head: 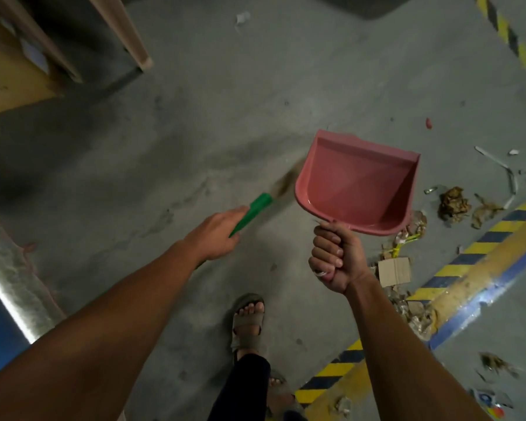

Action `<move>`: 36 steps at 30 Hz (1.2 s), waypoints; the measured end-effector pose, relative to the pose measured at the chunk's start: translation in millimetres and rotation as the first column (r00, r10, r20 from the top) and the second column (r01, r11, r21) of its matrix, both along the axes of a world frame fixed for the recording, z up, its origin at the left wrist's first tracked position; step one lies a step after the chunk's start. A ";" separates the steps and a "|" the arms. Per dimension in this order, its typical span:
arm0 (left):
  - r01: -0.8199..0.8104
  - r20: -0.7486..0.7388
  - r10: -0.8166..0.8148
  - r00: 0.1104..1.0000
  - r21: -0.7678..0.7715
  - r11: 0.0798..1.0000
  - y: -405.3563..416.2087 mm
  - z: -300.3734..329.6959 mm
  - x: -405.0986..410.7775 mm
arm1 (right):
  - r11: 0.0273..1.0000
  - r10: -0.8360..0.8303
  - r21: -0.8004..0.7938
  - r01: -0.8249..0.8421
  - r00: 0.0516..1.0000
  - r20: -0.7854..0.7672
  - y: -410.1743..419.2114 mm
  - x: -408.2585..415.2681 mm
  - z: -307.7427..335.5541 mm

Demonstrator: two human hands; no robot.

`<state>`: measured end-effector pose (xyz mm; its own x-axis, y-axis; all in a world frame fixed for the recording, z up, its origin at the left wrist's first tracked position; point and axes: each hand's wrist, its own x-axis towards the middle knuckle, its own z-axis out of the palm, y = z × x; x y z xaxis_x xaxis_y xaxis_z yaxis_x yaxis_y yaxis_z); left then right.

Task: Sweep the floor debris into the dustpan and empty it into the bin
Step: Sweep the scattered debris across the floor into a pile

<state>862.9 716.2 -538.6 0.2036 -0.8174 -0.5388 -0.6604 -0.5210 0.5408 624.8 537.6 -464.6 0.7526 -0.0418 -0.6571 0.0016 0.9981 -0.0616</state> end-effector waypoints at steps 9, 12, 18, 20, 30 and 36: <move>-0.041 0.024 0.038 0.999 0.167 0.985 -54.9 -20.5 56.6 | 1.000 0.026 -0.006 -0.025 0.999 0.037 -28.3 53.0 -7.8; 0.117 -0.009 -0.117 0.993 0.140 0.983 -66.8 -12.8 77.4 | 0.999 0.047 -0.002 -0.047 0.997 0.061 -39.2 69.1 -14.1; -0.061 0.067 0.069 0.995 -0.123 0.990 -118.9 3.3 151.0 | 0.998 0.066 -0.020 -0.064 0.990 0.128 -85.7 131.9 -36.7; -0.192 0.131 0.216 0.968 -0.175 0.966 -147.7 -0.8 187.2 | 0.997 0.066 -0.037 -0.061 0.987 0.146 -107.3 161.4 -46.4; -0.517 0.369 0.570 0.734 -0.240 0.822 -314.4 -66.8 398.6 | 0.992 0.127 -0.048 -0.118 0.961 0.246 -214.6 301.4 -121.6; -0.454 0.432 0.418 0.799 -0.022 0.890 -344.5 -110.1 457.4 | 0.990 0.139 0.005 -0.144 0.965 0.222 -234.5 320.1 -173.3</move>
<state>1320.4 371.7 -648.7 0.7466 -0.5463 -0.3797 -0.5039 -0.8370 0.2135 945.0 303.1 -637.9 0.8764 0.0875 -0.4735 -0.1284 0.9902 -0.0547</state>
